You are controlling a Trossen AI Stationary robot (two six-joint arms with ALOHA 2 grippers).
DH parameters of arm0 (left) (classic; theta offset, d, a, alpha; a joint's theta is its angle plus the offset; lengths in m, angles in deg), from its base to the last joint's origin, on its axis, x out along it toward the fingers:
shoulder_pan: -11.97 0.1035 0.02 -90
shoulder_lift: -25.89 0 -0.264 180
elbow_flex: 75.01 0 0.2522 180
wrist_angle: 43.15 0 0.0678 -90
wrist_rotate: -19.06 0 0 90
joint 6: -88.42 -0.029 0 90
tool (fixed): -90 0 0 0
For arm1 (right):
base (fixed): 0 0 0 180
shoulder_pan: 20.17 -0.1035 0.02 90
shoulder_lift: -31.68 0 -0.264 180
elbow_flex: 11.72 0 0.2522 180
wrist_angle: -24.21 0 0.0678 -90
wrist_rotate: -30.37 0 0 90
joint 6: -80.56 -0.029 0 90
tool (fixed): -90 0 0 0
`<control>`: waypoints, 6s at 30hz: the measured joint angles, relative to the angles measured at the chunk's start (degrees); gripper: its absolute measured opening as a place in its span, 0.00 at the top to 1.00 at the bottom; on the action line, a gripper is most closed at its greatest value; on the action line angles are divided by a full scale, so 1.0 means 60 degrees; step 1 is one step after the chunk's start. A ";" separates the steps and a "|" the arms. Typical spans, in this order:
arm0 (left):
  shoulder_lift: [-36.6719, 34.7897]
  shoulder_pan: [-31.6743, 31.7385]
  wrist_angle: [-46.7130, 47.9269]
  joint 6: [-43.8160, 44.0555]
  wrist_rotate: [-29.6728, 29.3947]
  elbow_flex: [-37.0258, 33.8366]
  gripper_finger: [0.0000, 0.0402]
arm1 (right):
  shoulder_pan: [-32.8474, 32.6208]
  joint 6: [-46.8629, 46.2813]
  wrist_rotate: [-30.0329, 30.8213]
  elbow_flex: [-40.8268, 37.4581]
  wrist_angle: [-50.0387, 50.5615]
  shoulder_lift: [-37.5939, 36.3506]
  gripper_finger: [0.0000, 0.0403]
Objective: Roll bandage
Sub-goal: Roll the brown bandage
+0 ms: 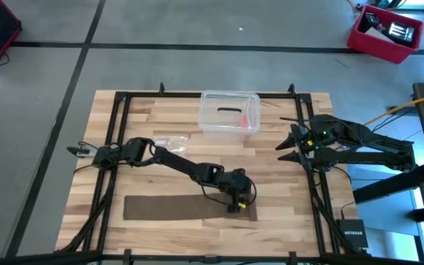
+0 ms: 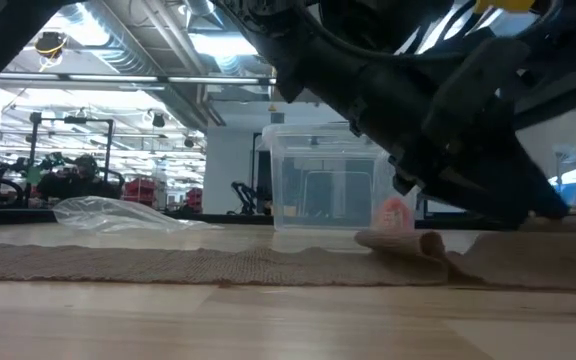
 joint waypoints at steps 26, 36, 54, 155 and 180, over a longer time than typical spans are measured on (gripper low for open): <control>0.0063 0.0433 0.0248 0.1009 0.0394 0.0021 0.48 | 0.0000 -0.0270 -0.0463 0.0000 0.0306 0.0077 0.46; 0.0363 0.0313 -0.0288 0.1483 0.0867 0.0028 0.53 | 0.0000 -0.0240 -0.0458 0.0000 0.0291 0.0127 0.46; 0.0484 0.0291 -0.0590 0.1068 0.1131 0.0025 0.98 | 0.0007 -0.0196 -0.0403 0.0000 0.0179 0.0127 0.46; -0.7213 0.0820 -0.3491 -0.2576 -0.5491 -0.5418 1.00 | -0.1161 0.5833 0.4544 -0.0754 -0.5361 0.1290 0.46; -0.7213 0.0933 -0.3526 -0.2201 -0.5524 -0.5418 1.00 | -0.3311 0.6513 0.6812 -0.0765 -0.7042 0.2610 0.46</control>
